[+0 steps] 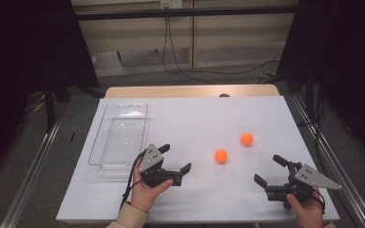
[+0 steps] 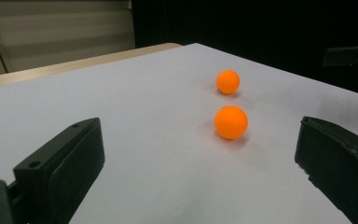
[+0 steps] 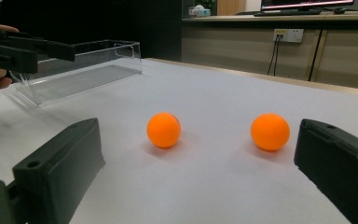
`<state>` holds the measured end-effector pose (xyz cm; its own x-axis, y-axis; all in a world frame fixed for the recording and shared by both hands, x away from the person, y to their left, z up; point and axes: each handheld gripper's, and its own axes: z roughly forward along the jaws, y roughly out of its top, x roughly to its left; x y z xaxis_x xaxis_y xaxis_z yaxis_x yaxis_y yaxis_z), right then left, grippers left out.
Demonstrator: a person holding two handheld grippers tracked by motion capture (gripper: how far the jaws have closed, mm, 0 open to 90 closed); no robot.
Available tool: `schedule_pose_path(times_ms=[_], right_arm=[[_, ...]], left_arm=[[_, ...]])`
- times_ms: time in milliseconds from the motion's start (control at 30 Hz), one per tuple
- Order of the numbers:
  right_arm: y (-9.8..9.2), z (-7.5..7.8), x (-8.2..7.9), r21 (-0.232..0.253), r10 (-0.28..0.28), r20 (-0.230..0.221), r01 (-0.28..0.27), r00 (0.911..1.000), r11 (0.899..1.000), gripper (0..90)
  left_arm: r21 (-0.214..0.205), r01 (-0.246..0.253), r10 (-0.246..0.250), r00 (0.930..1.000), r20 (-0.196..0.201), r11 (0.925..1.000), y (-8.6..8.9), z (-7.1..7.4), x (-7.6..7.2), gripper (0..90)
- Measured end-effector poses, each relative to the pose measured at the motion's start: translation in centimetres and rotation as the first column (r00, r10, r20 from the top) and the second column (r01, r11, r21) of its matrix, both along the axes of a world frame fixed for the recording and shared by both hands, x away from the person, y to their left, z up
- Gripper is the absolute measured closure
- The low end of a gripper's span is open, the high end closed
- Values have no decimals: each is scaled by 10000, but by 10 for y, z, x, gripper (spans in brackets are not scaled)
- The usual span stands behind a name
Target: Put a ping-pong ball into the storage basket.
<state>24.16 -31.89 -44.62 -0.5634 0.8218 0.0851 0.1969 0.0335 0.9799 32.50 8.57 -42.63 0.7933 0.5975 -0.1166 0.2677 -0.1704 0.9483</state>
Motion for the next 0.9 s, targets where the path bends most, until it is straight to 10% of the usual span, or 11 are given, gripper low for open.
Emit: schedule_pose_path(times_ms=[900], right_arm=[[-2,0,-2,27,-154,-6,154,9999,9999,9]], left_arm=[[320,320,-314,9993,-179,9990,-18,-4,8,22]])
